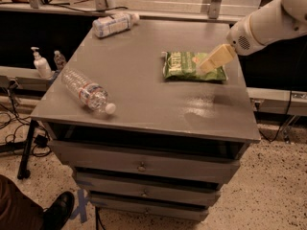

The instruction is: Move green jalapeno chip bag near blue plastic bottle

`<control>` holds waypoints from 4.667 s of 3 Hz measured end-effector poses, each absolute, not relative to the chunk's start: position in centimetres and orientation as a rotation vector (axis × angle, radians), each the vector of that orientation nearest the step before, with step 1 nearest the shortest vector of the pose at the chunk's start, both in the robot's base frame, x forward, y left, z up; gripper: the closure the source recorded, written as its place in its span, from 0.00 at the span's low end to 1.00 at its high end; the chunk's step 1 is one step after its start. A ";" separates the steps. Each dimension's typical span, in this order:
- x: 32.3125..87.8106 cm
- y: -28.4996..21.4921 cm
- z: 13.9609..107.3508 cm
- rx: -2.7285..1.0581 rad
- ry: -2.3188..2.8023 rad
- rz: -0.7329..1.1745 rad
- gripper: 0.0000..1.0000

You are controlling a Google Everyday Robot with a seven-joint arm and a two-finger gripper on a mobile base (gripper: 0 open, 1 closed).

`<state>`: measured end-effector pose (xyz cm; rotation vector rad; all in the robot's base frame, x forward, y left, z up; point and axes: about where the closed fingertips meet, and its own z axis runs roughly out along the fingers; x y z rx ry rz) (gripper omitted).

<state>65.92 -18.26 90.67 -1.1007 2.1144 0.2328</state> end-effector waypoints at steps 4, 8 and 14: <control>68.9 -17.3 85.6 -0.995 2.152 0.336 0.41; 69.0 -17.8 86.9 -0.965 2.159 0.341 1.00; 73.9 -9.9 94.8 -1.038 1.994 0.320 1.00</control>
Offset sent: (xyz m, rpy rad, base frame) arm 0.0292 -0.0054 -0.0502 0.0839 0.0391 -0.0620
